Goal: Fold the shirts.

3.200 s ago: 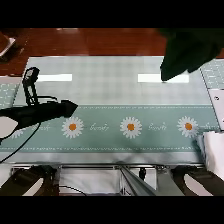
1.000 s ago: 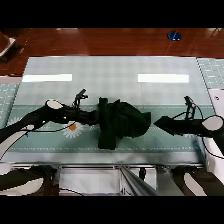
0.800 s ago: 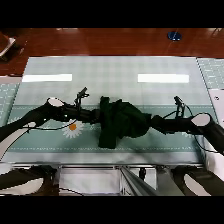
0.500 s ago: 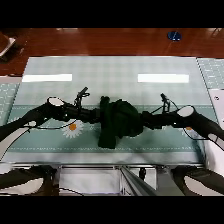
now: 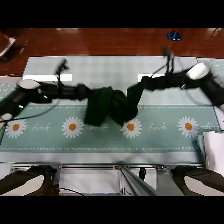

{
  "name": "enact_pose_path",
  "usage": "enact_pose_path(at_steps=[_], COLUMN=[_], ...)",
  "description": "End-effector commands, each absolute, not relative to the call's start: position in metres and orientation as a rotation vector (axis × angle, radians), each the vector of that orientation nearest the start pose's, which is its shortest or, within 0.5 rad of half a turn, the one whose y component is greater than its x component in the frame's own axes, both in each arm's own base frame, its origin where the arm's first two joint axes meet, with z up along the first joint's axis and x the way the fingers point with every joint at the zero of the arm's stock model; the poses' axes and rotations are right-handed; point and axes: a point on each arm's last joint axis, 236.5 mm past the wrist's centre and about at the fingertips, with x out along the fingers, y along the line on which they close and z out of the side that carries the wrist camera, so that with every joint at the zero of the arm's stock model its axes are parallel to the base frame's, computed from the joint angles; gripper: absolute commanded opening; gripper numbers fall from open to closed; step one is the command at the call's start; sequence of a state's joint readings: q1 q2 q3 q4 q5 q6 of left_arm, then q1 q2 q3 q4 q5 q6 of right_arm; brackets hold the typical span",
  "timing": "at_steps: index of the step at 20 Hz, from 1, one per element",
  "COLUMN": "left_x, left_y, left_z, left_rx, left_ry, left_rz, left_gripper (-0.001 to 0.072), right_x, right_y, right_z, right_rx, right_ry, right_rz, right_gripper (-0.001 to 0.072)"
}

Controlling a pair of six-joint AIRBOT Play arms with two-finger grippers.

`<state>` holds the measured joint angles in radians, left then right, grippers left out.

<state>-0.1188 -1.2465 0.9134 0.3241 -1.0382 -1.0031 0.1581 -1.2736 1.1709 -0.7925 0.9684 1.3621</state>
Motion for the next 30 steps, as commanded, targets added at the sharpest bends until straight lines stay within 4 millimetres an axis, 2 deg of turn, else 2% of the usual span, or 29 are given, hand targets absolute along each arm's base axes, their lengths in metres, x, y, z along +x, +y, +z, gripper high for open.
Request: enact_pose_path(at_steps=[1, 2, 4, 6, 7, 9, 11, 13, 15, 16, 18, 19, 22, 24, 26, 28, 30], left_x=[0.399, 0.399, 0.381, 0.352, 0.338, 0.309, 0.276, 0.244, 0.22, 0.214, 0.212, 0.214, 0.226, 0.233, 0.246, 0.26, 0.269], left_y=[-0.179, -0.166, -0.148, -0.132, -0.123, -0.103, -0.082, -0.062, -0.053, -0.052, -0.054, -0.054, -0.058, -0.076, -0.096, -0.103, -0.106], left_z=[0.224, 0.269, 0.351, 0.411, 0.428, 0.454, 0.464, 0.459, 0.44, 0.422, 0.377, 0.346, 0.253, 0.194, 0.148, 0.095, 0.045], left_rx=[-0.659, -0.624, -0.531, -0.401, -0.34, -0.235, -0.135, -0.056, -0.019, -0.02, -0.084, -0.114, -0.259, -0.372, -0.479, -0.602, -0.647], left_ry=[0.626, 0.524, 0.344, 0.213, 0.174, 0.109, 0.067, 0.075, 0.122, 0.169, 0.296, 0.381, 0.597, 0.719, 0.757, 0.812, 0.88], left_rz=[-0.804, -0.801, -0.806, -0.762, -0.714, -0.581, -0.432, -0.287, -0.214, -0.204, -0.208, -0.214, -0.233, -0.316, -0.403, -0.383, -0.342], left_gripper=[0.0024, 0.0024, 0.0024, 0.0024, 0.0024, 0.0024, 0.0024, 0.0024, 0.0024, 0.0024, 0.0024, 0.0024, 0.0024, 0.0024, 0.0024, 0.0024, 0.0024], right_x=[0.43, 0.422, 0.385, 0.34, 0.318, 0.272, 0.232, 0.203, 0.187, 0.186, 0.197, 0.205, 0.24, 0.275, 0.309, 0.343, 0.379], right_y=[0.151, 0.143, 0.125, 0.107, 0.095, 0.069, 0.043, 0.021, 0.002, -0.002, 0.0, 0.001, 0.004, 0.007, 0.002, -0.006, -0.014], right_z=[0.268, 0.316, 0.401, 0.458, 0.476, 0.496, 0.502, 0.499, 0.481, 0.468, 0.431, 0.407, 0.323, 0.266, 0.211, 0.163, 0.125], right_rx=[0.274, 0.218, 0.112, 0.045, 0.017, -0.022, -0.036, -0.047, -0.026, -0.015, -0.002, 0.004, 0.014, 0.026, 0.056, 0.127, 0.231], right_ry=[0.633, 0.532, 0.351, 0.208, 0.153, 0.095, 0.076, 0.086, 0.155, 0.203, 0.321, 0.391, 0.6, 0.675, 0.755, 0.85, 0.907], right_rz=[0.511, 0.499, 0.461, 0.411, 0.371, 0.279, 0.184, 0.103, 0.029, 0.011, 0.012, 0.008, -0.006, -0.017, -0.054, -0.078, -0.065], right_gripper=[0.0029, 0.0029, 0.0029, 0.0029, 0.0029, 0.0029, 0.0029, 0.0029, 0.0029, 0.0029, 0.0029, 0.0028, 0.0028, 0.0027, 0.0027, 0.0027, 0.0027])
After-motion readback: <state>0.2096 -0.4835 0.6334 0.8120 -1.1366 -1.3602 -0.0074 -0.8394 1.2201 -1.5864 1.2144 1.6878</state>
